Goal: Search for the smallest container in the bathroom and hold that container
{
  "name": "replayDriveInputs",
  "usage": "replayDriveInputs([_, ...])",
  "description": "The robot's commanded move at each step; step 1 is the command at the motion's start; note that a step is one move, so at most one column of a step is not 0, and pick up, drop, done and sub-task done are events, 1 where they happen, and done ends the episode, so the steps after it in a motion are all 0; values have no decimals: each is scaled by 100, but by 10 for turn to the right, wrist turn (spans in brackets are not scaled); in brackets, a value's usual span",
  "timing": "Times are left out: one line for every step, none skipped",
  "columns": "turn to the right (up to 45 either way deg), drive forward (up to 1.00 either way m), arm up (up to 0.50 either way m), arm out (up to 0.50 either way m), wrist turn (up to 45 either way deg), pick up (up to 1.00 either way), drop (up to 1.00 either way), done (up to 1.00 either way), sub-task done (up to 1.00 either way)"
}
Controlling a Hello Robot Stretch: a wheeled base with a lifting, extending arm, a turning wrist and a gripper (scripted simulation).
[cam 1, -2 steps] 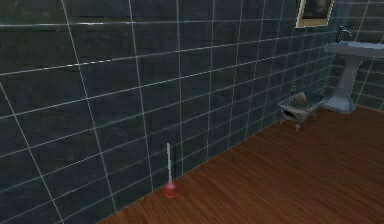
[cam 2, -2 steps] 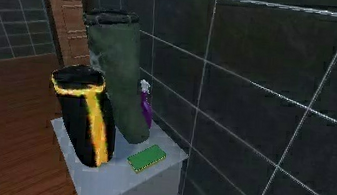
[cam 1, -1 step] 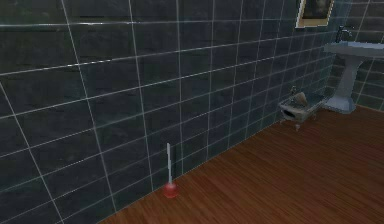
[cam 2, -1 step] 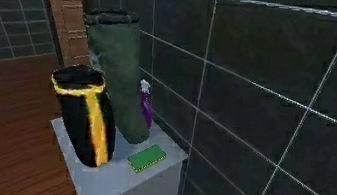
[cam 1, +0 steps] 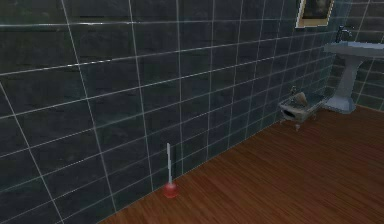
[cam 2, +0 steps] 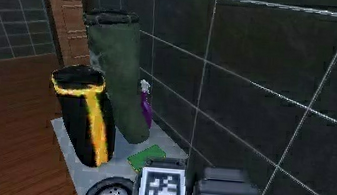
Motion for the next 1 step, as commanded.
replayDriveInputs([0,0,0,46,0,0,0,0,0])
